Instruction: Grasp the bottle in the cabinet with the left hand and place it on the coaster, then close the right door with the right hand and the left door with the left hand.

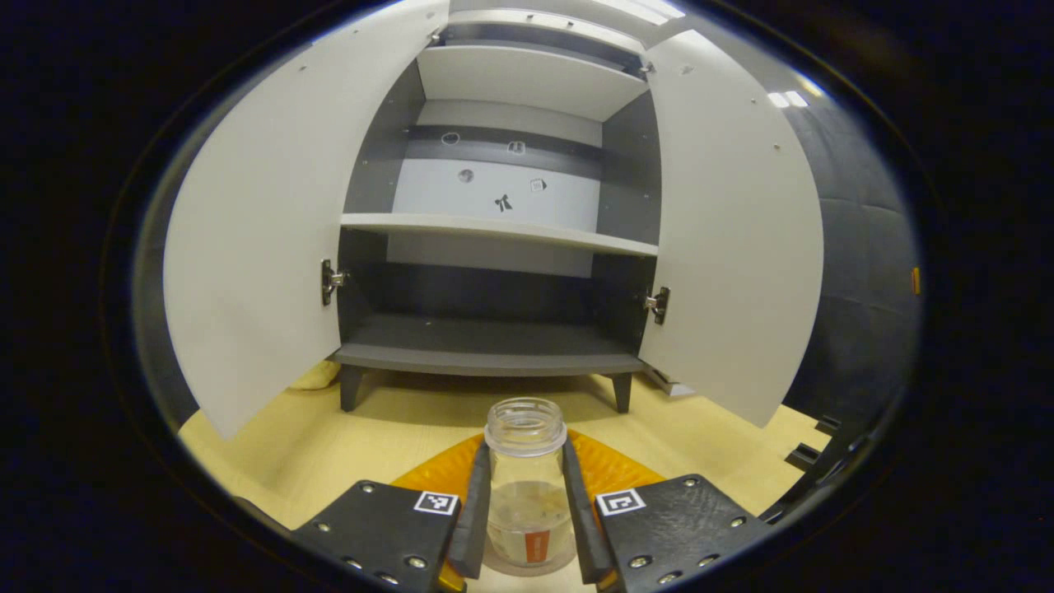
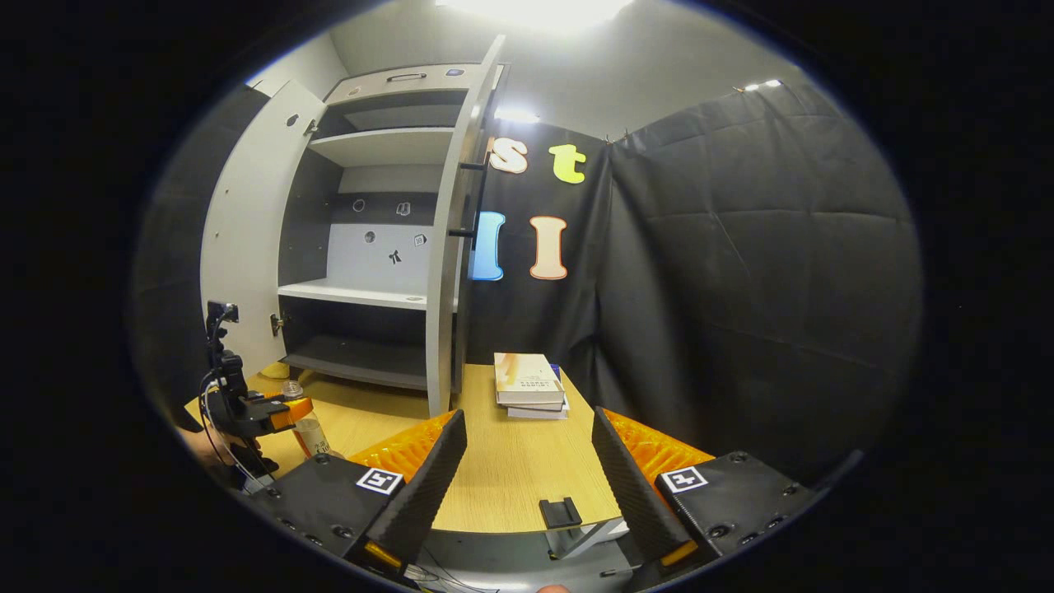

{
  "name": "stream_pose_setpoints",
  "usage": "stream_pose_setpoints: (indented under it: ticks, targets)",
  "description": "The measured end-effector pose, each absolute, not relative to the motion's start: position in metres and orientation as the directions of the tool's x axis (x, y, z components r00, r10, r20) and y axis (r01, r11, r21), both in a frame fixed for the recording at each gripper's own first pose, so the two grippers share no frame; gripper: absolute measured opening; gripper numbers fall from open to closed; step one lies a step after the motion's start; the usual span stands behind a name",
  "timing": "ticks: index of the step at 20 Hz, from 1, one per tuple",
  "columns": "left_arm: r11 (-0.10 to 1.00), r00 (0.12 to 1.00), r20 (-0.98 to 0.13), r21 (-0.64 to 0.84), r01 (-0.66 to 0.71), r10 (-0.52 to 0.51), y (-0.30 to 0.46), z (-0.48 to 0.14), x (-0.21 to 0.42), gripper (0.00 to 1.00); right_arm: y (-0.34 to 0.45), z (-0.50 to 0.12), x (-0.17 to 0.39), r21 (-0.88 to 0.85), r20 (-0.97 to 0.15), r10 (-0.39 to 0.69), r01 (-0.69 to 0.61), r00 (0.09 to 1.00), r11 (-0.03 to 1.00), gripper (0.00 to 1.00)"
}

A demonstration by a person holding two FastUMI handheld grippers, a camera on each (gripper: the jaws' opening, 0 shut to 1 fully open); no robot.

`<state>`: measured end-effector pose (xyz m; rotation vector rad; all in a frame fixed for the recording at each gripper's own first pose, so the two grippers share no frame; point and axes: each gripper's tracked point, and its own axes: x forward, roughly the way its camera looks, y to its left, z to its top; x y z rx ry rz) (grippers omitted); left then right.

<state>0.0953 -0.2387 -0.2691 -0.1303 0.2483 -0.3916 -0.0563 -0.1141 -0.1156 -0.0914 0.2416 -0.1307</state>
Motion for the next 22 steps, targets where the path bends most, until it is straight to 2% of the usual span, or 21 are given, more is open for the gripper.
stream_pose_setpoints:
  ticks: [4, 6, 7, 8, 9, 13, 14, 15, 16, 22]
  targets:
    - [0.932, 0.907, -0.221, -0.143, 0.334, -0.359, -0.232, -0.267, 0.092, 0.52, -0.113, -0.115, -0.052, -0.085, -0.234, -0.124, 0.107, 0.964, 0.991, 0.98]
    - [0.936, 0.913, -0.214, -0.13, 0.327, -0.348, -0.23, -0.263, 0.092, 0.73, -0.113, -0.111, -0.049, -0.079, -0.226, -0.118, 0.102, 0.967, 0.992, 0.98]
    - [0.937, 0.913, -0.216, -0.124, 0.326, -0.346, -0.229, -0.26, 0.092, 0.78, -0.114, -0.11, -0.047, -0.071, -0.225, -0.114, 0.1, 0.968, 0.992, 0.94]
    - [0.936, 0.91, -0.222, -0.119, 0.33, -0.349, -0.23, -0.258, 0.089, 0.8, -0.113, -0.106, -0.045, -0.059, -0.222, -0.107, 0.096, 0.969, 0.994, 0.98]
    - [0.936, 0.908, -0.228, -0.116, 0.333, -0.351, -0.231, -0.254, 0.086, 0.82, -0.113, -0.101, -0.043, -0.046, -0.215, -0.099, 0.091, 0.972, 0.995, 0.98]
    - [0.927, 0.905, -0.201, -0.106, 0.359, -0.374, -0.236, -0.219, 0.072, 0.83, -0.118, -0.077, -0.029, -0.021, -0.177, -0.078, 0.076, 0.981, 0.997, 0.98]
    - [0.926, 0.906, -0.191, -0.105, 0.364, -0.378, -0.237, -0.208, 0.067, 0.84, -0.121, -0.073, -0.026, -0.016, -0.167, -0.074, 0.073, 0.983, 0.997, 0.94]
    - [0.925, 0.907, -0.183, -0.103, 0.367, -0.38, -0.237, -0.199, 0.062, 0.82, -0.123, -0.066, -0.021, -0.009, -0.157, -0.069, 0.068, 0.985, 0.998, 0.98]
    - [0.925, 0.909, -0.173, -0.103, 0.367, -0.38, -0.236, -0.189, 0.058, 0.82, -0.125, -0.059, -0.016, 0.001, -0.148, -0.062, 0.063, 0.987, 0.998, 0.98]
    - [0.944, 0.936, -0.129, -0.103, 0.315, -0.326, -0.202, -0.129, 0.037, 0.82, -0.136, -0.014, 0.018, 0.036, -0.102, -0.028, 0.032, 0.994, 0.999, 0.97]
